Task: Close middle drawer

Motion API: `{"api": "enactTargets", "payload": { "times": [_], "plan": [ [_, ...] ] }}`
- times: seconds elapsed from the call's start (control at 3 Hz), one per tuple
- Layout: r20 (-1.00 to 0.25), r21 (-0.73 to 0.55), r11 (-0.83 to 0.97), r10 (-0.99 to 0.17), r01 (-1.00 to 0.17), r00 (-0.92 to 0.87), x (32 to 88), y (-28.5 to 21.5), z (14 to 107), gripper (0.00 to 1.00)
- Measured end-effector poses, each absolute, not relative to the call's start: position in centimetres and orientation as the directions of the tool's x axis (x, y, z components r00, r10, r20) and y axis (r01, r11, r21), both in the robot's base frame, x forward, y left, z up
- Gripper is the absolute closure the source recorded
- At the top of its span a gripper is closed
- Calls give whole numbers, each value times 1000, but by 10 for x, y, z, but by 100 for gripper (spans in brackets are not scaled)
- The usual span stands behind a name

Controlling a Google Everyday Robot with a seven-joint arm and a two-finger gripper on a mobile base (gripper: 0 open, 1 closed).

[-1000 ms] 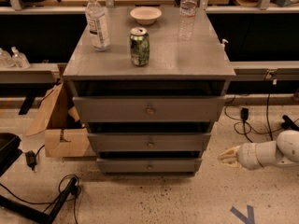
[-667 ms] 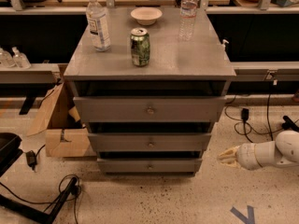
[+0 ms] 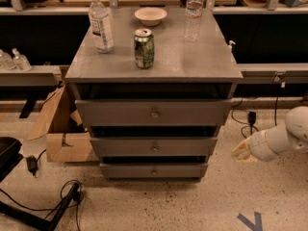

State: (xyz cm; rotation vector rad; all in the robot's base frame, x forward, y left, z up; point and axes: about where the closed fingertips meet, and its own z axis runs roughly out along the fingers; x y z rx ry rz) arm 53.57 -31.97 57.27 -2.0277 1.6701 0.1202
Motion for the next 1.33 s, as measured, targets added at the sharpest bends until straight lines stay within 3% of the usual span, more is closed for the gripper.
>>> {"api": "enactTargets", "payload": {
  "times": [0.33,1.33],
  "plan": [
    [-221,-303,-258,-917,-917,331,522,-341,655,100],
    [-85,-335,-354,-912,-873,402,456,-366,783,100]
  ]
}}
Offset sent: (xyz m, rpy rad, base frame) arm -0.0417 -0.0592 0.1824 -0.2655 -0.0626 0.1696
